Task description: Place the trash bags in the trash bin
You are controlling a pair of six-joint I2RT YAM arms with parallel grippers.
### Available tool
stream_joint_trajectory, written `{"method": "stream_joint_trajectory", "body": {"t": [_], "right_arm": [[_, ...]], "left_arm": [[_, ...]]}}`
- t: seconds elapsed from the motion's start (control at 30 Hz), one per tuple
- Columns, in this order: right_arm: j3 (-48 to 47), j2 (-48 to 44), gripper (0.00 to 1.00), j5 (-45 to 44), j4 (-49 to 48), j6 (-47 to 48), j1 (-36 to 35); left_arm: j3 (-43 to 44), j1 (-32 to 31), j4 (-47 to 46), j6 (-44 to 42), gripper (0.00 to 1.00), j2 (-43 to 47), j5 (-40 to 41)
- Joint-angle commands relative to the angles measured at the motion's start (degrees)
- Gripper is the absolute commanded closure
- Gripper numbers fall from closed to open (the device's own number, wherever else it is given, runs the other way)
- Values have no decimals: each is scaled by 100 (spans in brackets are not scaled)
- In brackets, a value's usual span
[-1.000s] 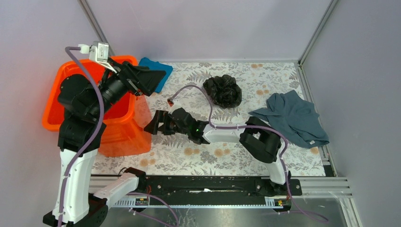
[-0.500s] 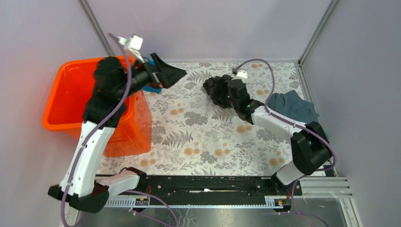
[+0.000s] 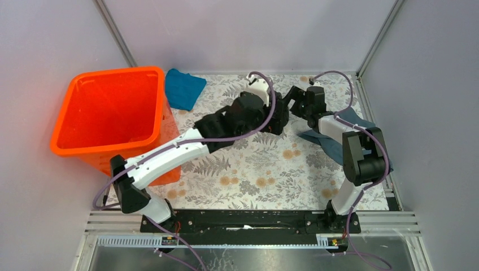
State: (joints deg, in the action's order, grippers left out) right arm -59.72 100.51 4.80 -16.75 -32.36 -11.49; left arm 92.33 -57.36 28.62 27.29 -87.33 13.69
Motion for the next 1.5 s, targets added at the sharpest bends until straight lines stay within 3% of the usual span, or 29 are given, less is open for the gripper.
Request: {"method": "stream_joint_trajectory", "body": {"t": [0.0, 0.2, 0.33, 0.5, 0.53, 0.63, 0.7, 0.77, 0.9, 1.03, 1.07, 1.13, 1.2, 1.23, 1.3, 1.47], "right_arm": [[217, -14, 4, 1374, -735, 238, -20], [555, 66, 7, 1827, -1418, -139, -20], [311, 319, 11, 1976, -1318, -253, -20], [200, 610, 17, 2292, -1432, -455, -20], [198, 606, 17, 2300, -1442, -444, -16], [198, 560, 17, 2212, -1358, -347, -16], [185, 558, 17, 2176, -1296, -293, 12], [161, 607, 17, 2189, -1242, -264, 65], [89, 679, 17, 2259, -1164, -272, 162], [66, 692, 17, 2331, -1191, -313, 180], [60, 695, 17, 2352, -1200, -315, 174], [57, 682, 17, 2387, -1169, -299, 173], [69, 591, 15, 2323, -1035, -195, 177], [104, 519, 14, 2268, -990, -123, 175], [192, 361, 9, 2138, -938, 8, 175], [323, 121, 3, 2072, -885, 243, 227]], "left_arm": [[-482, -170, -1145, -158, 1, -161, 1662], [-666, -88, -972, -10, 1, -838, 2325], [-449, 253, -722, 409, 1, -1238, 2058], [-687, 867, -1282, 985, 1, -1587, 1036], [-725, 1037, -1420, 1117, 5, -1692, 783], [-908, 1532, -2052, 1509, 35, -1939, 74], [-1124, 1748, -2569, 1753, 40, -2051, -90], [-1083, 1821, -2817, 1850, 36, -2238, -16], [-762, 1825, -2795, 1782, 20, -2672, 323], [-349, 1868, -2732, 1638, 19, -3112, 475], [-285, 1882, -2769, 1599, 21, -3209, 465], [-190, 1903, -2814, 1450, 37, -3322, 470], [-233, 1913, -2818, 1301, 64, -3187, 586], [-311, 1913, -2841, 1200, 82, -3035, 605], [-400, 1913, -2844, 1020, 98, -2615, 501], [-611, 1547, -2611, 208, 100, -1189, 372]]}}
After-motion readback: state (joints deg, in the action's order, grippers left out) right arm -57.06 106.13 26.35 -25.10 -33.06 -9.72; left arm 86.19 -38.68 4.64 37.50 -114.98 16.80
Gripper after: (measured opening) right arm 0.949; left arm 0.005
